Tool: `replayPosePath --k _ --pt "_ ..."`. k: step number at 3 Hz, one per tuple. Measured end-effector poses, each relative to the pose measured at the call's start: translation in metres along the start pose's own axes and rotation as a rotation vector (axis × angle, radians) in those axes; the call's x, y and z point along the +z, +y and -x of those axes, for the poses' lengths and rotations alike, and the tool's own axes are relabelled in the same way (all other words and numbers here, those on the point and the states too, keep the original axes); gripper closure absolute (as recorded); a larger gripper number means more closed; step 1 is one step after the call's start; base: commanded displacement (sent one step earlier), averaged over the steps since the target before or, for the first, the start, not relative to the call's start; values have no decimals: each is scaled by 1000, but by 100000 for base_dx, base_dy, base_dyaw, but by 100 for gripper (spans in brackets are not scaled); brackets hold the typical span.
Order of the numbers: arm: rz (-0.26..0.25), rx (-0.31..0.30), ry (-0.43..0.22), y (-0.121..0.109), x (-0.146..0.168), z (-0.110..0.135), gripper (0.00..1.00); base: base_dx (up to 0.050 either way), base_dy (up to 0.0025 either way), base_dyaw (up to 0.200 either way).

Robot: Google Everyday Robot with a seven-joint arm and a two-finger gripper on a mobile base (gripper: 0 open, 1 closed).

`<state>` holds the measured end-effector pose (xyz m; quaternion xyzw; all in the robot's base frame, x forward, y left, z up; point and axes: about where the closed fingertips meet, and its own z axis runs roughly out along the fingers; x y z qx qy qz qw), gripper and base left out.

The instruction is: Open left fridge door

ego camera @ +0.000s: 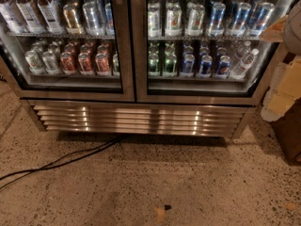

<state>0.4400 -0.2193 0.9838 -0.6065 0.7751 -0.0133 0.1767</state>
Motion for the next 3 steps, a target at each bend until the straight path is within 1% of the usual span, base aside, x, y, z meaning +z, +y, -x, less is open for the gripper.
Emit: replayPosePath --k 1,2,3 --pt "67 -36 -112 3 10 29 0 0 0 0" --pt "170 -63 -242 18 37 82 0 0 0 0" --pt "262 -72 -389 31 52 125 0 0 0 0"
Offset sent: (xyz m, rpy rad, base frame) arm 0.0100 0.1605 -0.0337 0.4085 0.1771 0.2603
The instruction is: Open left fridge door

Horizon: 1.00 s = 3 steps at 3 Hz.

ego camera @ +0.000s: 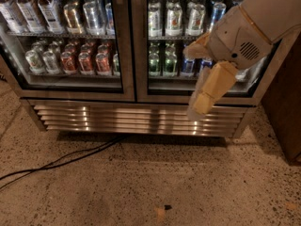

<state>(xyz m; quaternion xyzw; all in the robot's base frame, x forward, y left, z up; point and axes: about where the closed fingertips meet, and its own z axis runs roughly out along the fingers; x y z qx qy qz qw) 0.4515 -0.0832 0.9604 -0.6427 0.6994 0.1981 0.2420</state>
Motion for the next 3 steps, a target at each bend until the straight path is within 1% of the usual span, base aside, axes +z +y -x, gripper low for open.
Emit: replayPosePath --k 1,2,3 --pt "102 -17 -224 -5 24 11 0 0 0 0" --pt "189 -19 -536 -7 48 -3 0 0 0 0" --pt "238 2 -689 -8 49 1 0 0 0 0"
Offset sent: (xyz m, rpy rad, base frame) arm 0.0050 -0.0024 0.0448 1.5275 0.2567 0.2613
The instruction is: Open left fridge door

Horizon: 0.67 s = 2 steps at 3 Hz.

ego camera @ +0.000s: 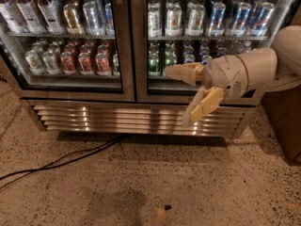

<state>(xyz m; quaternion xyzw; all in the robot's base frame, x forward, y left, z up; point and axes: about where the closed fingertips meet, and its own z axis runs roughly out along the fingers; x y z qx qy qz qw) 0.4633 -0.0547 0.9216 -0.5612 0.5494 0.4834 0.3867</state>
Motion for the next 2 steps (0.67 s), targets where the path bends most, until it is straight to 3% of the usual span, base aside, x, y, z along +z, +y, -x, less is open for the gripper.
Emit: replayPosePath --k 1,2 --pt "0 0 -1 0 0 0 0 0 0 0" --pt "101 -25 -162 8 5 20 0 0 0 0"
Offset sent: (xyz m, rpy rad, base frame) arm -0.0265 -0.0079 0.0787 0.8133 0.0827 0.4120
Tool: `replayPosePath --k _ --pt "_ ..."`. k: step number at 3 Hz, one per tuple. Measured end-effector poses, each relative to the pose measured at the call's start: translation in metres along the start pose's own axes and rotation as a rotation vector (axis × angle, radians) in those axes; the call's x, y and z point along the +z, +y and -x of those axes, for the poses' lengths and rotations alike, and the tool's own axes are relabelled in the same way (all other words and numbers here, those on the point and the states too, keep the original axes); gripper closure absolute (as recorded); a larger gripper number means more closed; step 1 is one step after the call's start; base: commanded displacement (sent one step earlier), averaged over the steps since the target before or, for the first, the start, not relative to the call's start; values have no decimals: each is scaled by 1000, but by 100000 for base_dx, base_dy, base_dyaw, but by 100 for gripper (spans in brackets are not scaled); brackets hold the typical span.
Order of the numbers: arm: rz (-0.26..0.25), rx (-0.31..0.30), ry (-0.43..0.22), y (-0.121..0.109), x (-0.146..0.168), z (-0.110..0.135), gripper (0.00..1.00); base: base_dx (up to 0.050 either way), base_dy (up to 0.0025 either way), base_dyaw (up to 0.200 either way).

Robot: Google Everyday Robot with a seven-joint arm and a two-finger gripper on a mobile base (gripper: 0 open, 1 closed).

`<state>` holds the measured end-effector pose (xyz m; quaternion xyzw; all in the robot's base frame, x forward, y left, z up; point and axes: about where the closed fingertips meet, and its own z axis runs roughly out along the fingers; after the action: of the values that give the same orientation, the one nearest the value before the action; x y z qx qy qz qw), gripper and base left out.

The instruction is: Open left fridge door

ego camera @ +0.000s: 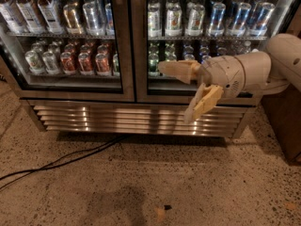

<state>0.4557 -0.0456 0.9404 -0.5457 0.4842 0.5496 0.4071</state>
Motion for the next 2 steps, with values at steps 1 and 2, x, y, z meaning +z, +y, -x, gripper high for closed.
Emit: replayPosePath --k 1,2 --pt "120 -108 -215 32 -13 67 0 0 0 0" --pt "155 -195 -287 60 -29 122 0 0 0 0"
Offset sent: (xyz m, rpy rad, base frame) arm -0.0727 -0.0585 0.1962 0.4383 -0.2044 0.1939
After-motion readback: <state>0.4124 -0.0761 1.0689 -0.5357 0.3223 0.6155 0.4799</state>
